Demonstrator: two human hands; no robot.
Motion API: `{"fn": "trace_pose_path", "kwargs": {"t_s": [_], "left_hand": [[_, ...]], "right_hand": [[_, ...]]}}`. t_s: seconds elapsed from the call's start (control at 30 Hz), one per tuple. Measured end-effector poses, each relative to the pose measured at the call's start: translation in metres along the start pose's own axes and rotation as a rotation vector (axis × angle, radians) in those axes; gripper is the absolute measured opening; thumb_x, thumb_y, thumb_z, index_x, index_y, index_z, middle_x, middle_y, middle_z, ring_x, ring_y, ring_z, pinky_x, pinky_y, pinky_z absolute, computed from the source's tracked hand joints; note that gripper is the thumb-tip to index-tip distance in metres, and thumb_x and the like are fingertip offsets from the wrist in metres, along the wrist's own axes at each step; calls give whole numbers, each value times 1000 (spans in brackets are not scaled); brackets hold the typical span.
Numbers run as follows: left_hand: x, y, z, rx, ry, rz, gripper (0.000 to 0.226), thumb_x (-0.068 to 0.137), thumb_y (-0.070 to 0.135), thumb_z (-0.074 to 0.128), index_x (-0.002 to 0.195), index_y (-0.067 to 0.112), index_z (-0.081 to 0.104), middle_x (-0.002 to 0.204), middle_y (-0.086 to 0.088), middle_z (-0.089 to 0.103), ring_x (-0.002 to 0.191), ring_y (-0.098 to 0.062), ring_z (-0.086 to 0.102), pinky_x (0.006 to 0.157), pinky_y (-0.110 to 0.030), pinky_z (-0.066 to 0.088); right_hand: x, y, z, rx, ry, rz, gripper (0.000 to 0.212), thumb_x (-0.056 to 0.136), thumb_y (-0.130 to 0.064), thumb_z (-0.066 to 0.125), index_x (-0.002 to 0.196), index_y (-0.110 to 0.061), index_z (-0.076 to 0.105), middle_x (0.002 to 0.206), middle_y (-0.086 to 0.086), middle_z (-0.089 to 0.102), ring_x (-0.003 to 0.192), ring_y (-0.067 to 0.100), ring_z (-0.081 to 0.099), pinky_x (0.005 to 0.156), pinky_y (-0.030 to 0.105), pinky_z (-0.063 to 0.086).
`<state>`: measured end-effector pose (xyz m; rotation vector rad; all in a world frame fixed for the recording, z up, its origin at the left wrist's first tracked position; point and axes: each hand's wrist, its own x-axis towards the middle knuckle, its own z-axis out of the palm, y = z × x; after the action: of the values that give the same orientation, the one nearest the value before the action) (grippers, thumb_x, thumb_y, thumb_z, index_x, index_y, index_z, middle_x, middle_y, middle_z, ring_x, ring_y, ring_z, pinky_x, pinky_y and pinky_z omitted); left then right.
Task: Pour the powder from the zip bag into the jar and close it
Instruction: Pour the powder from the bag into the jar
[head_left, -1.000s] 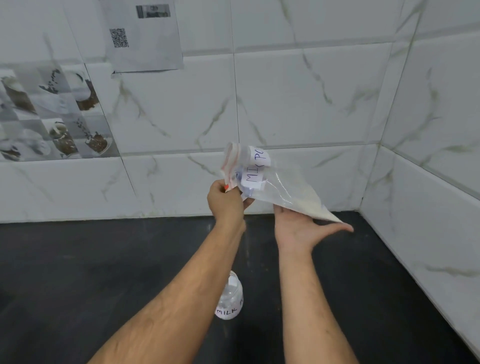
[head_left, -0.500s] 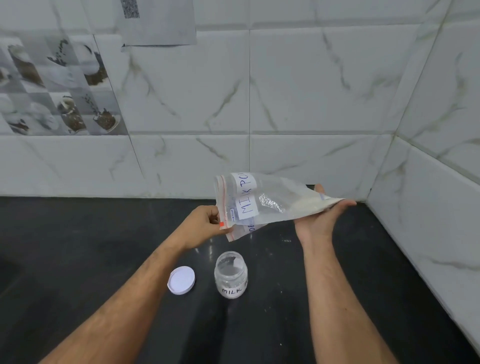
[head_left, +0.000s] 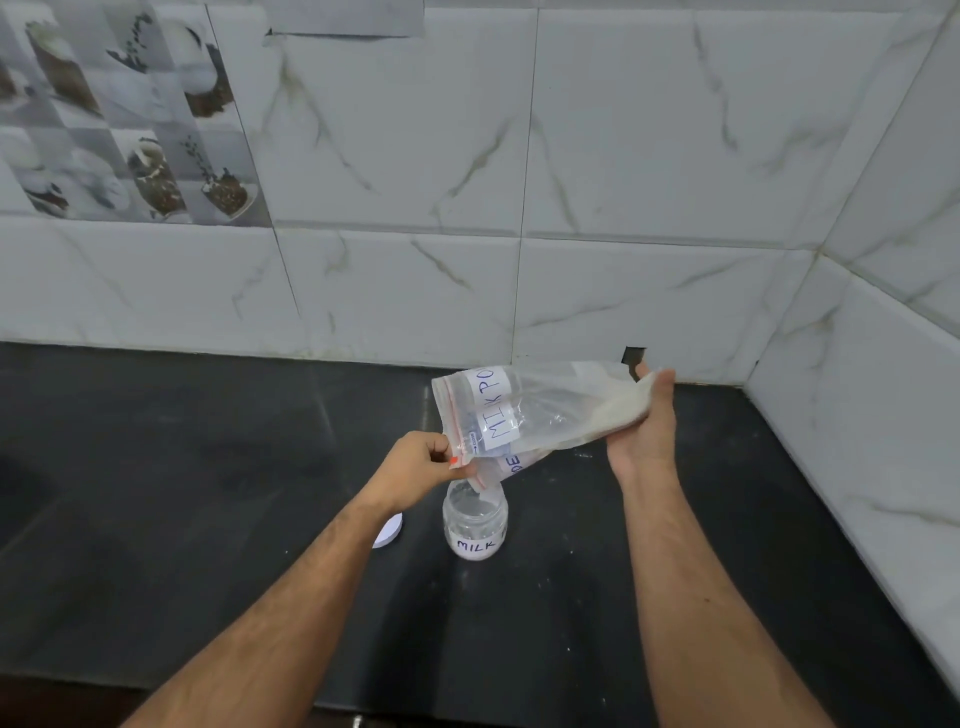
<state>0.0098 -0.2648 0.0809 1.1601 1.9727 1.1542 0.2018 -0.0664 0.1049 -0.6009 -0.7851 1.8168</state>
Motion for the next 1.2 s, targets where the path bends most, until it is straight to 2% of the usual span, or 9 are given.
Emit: {"fn": "trace_pose_path", "kwargs": {"t_s": [0.13,0.3,0.5,0.67,0.83,0.9,1.0,1.1,1.2], "left_hand": [[-2,-14,9,-14,13,-52,21,81,28,82,95,14,80,97,7,79,90,-12,74,87,-34,61],[-1,-35,9,-3,18,-97,31,77,36,84,92,9,78,99,-9,77,99,-32,70,91,-48,57],[0,-46,12,6,14,-109,50,62,55,84,87,13,79,97,-9,77,86,-23,71,91,-50,56],[0,-48,16,43,41,-112,25,76,31,85,90,11,79,97,-7,78,97,-31,71,89,-49,57],[-1,-51,21,-17,73,-117,5,81,21,81,81,17,79,91,4,78,87,-17,72,87,-40,59],[-2,-58,22,-66,81,-131,16,78,28,83,83,13,78,89,-1,78,84,-12,69,90,-45,58],[-3,-72,24,-135,85,-131,44,68,45,86,89,8,76,91,-7,78,83,-18,67,91,-53,54],[4,-93,29,-181,99,-106,89,48,76,81,93,0,69,84,2,69,79,-14,58,90,-56,53],[5,-97,34,-217,121,-111,85,50,73,83,93,1,69,84,4,65,80,-14,56,82,-45,55]], "right_hand": [[5,8,-1,-99,103,-9,57,83,-37,77,122,2,63,116,16,70,109,33,67,79,39,60],[0,11,8,-185,126,28,35,91,-20,73,120,-1,67,108,12,72,96,24,70,66,29,59],[2,13,12,-253,156,36,21,88,-17,76,108,-12,72,111,8,74,111,28,69,95,43,58],[0,8,27,-300,148,-26,19,87,-15,76,106,-13,73,115,9,74,113,26,69,103,45,53],[-6,6,41,-341,70,-88,9,89,-20,76,97,-18,73,103,2,73,103,20,68,103,42,53],[-11,4,45,-264,44,-41,15,91,-29,73,97,-16,71,94,-1,73,93,17,69,93,40,56],[-15,3,45,-164,17,58,46,92,-57,59,110,-15,69,117,9,72,108,26,69,96,46,55],[-18,2,44,-143,-9,78,57,96,-63,46,116,-14,65,123,14,68,112,30,68,97,48,55],[-21,0,46,-180,-41,70,60,93,-66,47,116,-14,65,125,15,68,113,30,68,98,49,55]]}}
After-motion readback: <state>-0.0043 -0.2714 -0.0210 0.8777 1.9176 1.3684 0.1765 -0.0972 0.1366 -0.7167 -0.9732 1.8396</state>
